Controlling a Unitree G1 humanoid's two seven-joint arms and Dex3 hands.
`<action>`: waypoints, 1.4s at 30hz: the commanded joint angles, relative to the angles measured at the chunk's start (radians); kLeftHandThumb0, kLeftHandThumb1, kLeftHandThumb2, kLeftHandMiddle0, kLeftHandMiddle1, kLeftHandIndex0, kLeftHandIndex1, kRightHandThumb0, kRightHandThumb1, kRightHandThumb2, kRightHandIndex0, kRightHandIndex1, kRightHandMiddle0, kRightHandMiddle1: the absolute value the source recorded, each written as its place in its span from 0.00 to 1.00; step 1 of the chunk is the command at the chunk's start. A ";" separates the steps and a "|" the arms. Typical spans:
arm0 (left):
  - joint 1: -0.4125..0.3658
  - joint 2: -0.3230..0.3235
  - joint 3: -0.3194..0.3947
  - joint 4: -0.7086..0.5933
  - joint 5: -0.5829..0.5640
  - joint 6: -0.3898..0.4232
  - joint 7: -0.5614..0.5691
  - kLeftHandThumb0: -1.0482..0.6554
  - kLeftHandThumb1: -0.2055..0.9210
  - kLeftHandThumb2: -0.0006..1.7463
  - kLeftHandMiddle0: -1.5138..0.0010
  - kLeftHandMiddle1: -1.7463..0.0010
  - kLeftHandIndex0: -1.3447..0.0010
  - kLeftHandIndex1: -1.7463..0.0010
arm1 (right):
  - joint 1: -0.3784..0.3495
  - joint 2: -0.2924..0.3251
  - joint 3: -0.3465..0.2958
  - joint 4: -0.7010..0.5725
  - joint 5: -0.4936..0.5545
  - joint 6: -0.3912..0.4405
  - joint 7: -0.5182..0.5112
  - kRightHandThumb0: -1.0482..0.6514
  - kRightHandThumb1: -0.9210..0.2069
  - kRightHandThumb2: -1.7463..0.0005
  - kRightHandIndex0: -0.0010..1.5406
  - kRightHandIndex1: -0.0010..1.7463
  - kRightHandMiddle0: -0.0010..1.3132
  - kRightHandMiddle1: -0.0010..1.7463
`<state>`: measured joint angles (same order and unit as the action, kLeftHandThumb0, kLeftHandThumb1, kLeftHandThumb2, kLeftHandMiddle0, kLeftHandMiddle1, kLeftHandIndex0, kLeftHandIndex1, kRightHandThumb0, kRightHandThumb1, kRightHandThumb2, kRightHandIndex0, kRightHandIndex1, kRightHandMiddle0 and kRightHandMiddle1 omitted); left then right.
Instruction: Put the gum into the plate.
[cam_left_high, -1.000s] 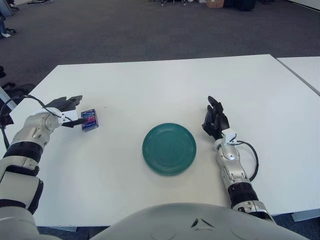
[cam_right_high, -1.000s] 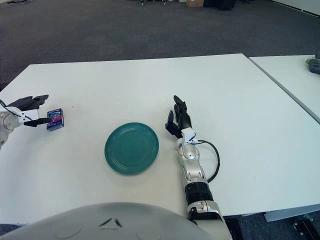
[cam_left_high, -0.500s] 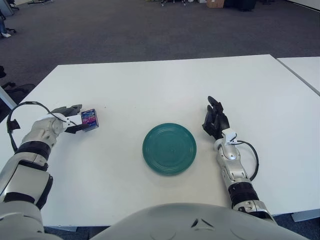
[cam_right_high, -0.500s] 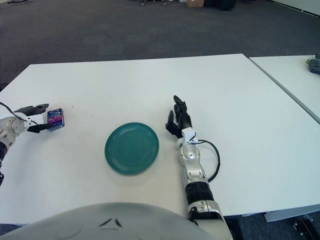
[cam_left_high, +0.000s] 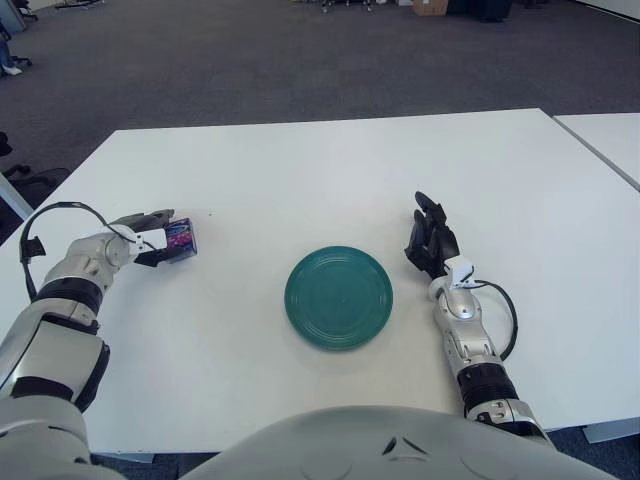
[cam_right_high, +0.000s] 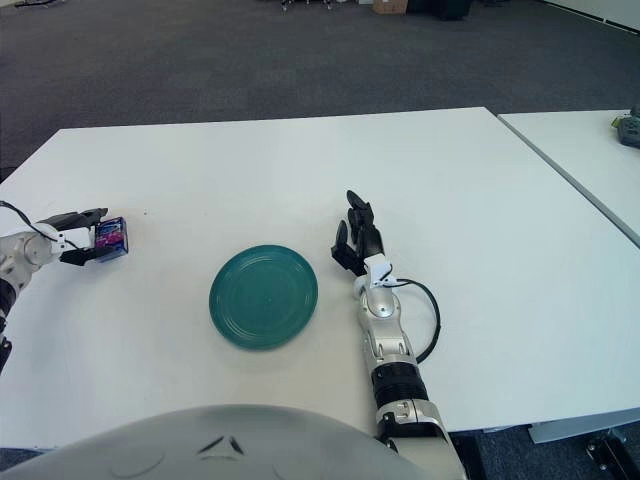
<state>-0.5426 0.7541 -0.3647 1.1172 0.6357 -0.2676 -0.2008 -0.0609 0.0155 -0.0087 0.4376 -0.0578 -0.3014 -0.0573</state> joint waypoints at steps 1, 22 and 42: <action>-0.024 -0.008 -0.012 0.022 -0.002 -0.013 0.001 0.00 1.00 0.40 1.00 1.00 1.00 1.00 | 0.040 -0.003 -0.015 0.063 0.013 0.072 -0.002 0.24 0.00 0.45 0.09 0.00 0.00 0.20; -0.021 -0.052 -0.058 0.079 0.012 -0.043 0.024 0.00 1.00 0.38 1.00 1.00 0.99 0.99 | 0.021 -0.010 -0.030 0.091 0.016 0.059 -0.004 0.24 0.00 0.45 0.08 0.00 0.00 0.19; -0.036 -0.052 -0.107 0.055 0.019 -0.003 -0.051 0.00 1.00 0.37 1.00 1.00 1.00 0.87 | 0.007 -0.029 -0.037 0.107 0.019 0.057 0.023 0.25 0.00 0.45 0.08 0.00 0.00 0.18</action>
<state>-0.5850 0.7170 -0.4488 1.1697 0.6386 -0.2784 -0.2130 -0.1000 -0.0062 -0.0368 0.4861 -0.0510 -0.3021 -0.0384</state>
